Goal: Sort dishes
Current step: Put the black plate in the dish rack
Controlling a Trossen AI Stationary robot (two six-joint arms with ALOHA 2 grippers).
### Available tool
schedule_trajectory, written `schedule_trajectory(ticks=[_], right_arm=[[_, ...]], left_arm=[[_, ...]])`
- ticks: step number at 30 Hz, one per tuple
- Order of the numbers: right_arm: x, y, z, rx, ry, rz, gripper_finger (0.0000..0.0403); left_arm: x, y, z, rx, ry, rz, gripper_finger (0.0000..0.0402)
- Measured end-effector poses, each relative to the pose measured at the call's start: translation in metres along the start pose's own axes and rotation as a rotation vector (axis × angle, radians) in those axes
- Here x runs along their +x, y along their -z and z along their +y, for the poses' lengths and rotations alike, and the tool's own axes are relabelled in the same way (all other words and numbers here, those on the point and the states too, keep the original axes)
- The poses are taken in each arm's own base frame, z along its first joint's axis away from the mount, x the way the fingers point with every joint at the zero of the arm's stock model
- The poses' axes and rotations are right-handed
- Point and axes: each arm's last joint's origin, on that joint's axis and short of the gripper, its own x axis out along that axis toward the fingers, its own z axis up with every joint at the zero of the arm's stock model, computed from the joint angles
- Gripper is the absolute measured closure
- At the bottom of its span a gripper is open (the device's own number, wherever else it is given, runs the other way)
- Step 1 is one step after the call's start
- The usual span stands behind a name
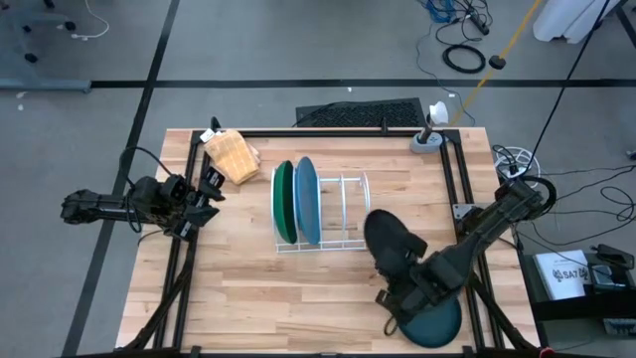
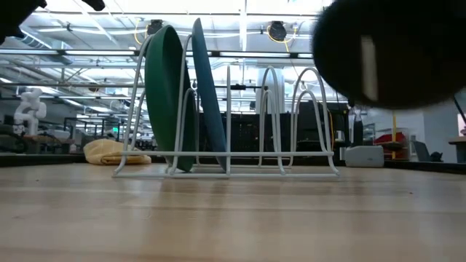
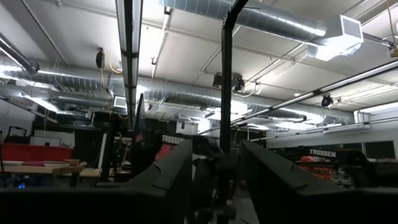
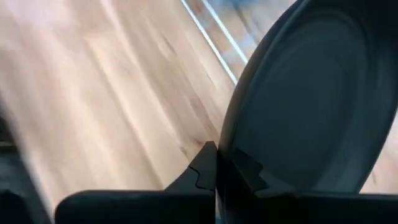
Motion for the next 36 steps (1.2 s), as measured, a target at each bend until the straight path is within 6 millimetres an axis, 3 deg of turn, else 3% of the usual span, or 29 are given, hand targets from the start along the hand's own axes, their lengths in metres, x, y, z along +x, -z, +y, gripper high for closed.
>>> schedule_trajectory(ticks=[5, 11, 14, 23, 28, 36], right_arm=[[-0.035, -0.019, 0.019, -0.06, -0.109, -0.326, 0.0401], [-0.047, -0.046, 0.035, -0.011, -0.127, -0.648, 0.0402], [-0.038, -0.056, 0.033, 0.024, -0.051, -0.709, 0.0402], [0.009, -0.085, 0.028, 0.099, 0.023, -0.639, 0.0403], [0.019, -0.106, 0.026, 0.082, -0.013, -0.653, 0.0403], [0.042, -0.131, 0.002, 0.115, 0.007, -0.606, 0.0403]], left_arm=[[0.0, 0.0, 0.0, 0.001, -0.001, 0.0, 0.0253], [0.0, -0.002, 0.0, 0.005, -0.003, -0.018, 0.0253], [0.0, -0.003, 0.0, 0.009, -0.005, -0.032, 0.0253], [0.0, -0.004, 0.0, 0.013, -0.011, -0.04, 0.0253], [0.0, -0.004, 0.0, 0.014, -0.011, -0.04, 0.0253], [0.0, -0.003, 0.0, 0.009, -0.012, -0.038, 0.0253]])
